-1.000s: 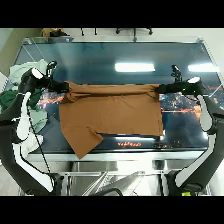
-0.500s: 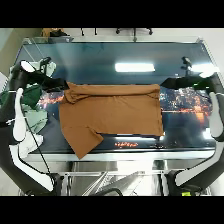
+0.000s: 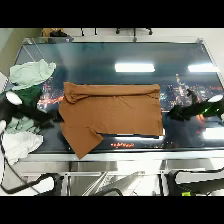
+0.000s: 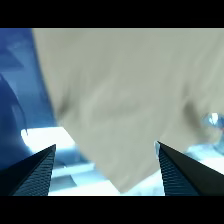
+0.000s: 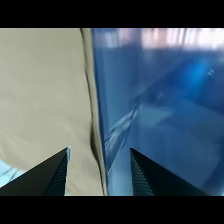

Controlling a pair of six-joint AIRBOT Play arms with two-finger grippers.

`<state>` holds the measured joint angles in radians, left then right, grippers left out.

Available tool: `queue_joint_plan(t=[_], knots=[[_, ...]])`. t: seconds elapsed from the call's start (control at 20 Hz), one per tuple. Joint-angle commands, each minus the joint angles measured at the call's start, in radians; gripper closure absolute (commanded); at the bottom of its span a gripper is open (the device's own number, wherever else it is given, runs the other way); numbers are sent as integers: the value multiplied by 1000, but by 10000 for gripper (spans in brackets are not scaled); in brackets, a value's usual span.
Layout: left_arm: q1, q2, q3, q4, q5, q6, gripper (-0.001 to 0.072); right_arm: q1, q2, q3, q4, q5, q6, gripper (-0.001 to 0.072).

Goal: Fold the shirts.

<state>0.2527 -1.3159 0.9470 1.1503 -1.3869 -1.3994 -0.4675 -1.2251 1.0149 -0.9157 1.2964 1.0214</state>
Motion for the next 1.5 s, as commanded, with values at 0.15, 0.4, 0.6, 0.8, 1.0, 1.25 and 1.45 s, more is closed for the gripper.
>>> queue_joint_plan(t=[0.15, 0.4, 0.6, 0.8, 1.0, 1.25, 1.45], knots=[[-35, 198, -427, -184, 241, 59, 11, 24, 20, -183, 3, -63, -27, 273], [-166, 129, -481, -211, 304, 65, 60, 118, 0, -183, 35, -95, -43, 276], [-217, 85, -447, -211, 332, 63, 118, 154, 3, -182, 51, -84, -45, 338], [-214, 82, -348, -207, 305, 68, 694, 149, 30, -182, 56, -73, -53, 632], [-215, 137, -226, -206, 222, 66, 695, 118, 76, -180, 11, -51, 3, 695], [-215, 357, -184, -157, 101, 0, 695, -19, 156, -180, -136, -28, 109, 695], [-222, 505, -184, -156, 137, -27, 695, -64, 240, -177, -90, -33, 92, 695]])
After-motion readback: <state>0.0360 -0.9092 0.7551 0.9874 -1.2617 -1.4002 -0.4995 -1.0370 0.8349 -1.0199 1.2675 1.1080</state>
